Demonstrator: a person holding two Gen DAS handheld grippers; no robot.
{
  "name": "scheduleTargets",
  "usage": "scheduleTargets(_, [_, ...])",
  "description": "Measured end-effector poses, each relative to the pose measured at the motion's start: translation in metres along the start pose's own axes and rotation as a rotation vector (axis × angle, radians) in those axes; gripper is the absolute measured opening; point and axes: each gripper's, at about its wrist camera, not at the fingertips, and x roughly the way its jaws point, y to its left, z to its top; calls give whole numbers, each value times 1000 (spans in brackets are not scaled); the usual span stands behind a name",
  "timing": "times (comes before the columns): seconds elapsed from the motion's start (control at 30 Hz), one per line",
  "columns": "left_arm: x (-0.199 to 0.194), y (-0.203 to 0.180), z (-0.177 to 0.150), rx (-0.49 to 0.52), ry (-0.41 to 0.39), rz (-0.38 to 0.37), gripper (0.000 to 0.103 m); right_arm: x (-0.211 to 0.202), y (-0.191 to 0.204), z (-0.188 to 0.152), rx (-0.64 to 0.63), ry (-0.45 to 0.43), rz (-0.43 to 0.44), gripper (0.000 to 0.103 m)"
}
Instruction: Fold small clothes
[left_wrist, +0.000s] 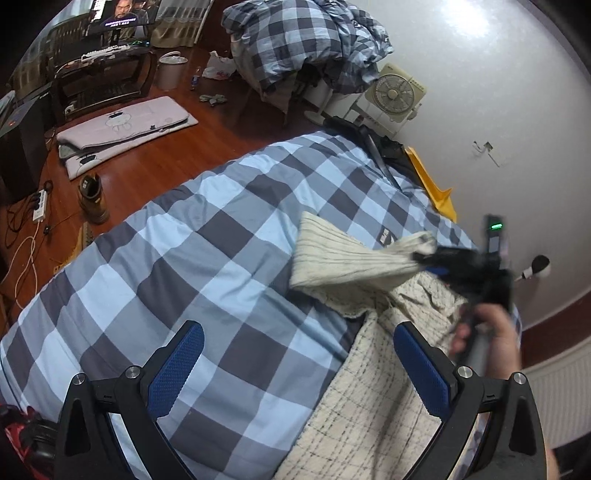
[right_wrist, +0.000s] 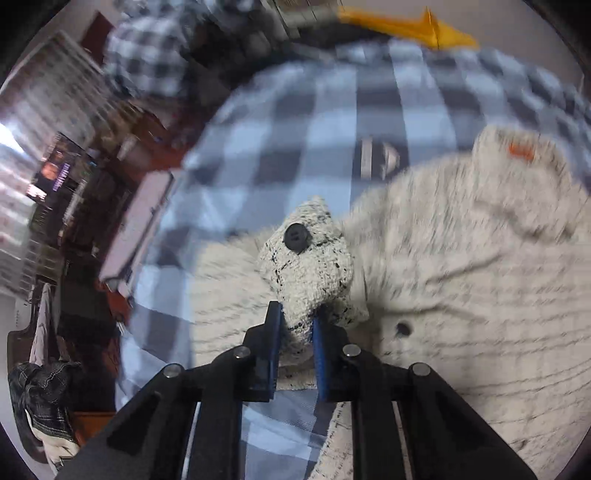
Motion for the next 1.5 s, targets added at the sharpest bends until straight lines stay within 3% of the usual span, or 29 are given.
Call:
scheduleTargets(0.13, [-3,-7,-3,19,-26,11,103,-67,-17,29,-3,-128,-53,10])
scheduleTargets(0.3, [4,-19,-9,45,-1,11,103,-139,-76,65,47,-267,-136,10])
scheduleTargets(0.5, [13,-42,-22,120,36,16,103,-186,-154,60,101,-336,-231,10])
scheduleTargets(0.67, [22,-61,-34,168,73,4,103,-178,-220,26,142,-306,-285,10])
scheduleTargets(0.77, [28,-72,-42,204,93,11,103,-159,-258,8,166,-236,-281,13])
scheduleTargets(0.87, [33,-81,-49,243,101,32,103,-118,-302,-33,272,-127,-250,28])
scheduleTargets(0.93, [34,-86,-53,270,97,50,103,-103,-327,-52,351,-46,-232,57])
scheduleTargets(1.03, [34,-93,-59,309,91,70,103,-98,-351,-77,399,40,-221,59])
scheduleTargets(1.13, [34,-97,-61,319,98,58,103,-116,-359,-80,375,31,-310,60])
scheduleTargets(1.2, [35,-99,-63,321,104,50,103,-131,-361,-74,354,-11,-323,61])
scheduleTargets(1.3, [36,-102,-66,336,108,53,103,-142,-358,-61,365,-55,-330,84])
scheduleTargets(1.5, [39,-104,-69,350,115,62,103,-89,-350,-46,391,28,-246,85])
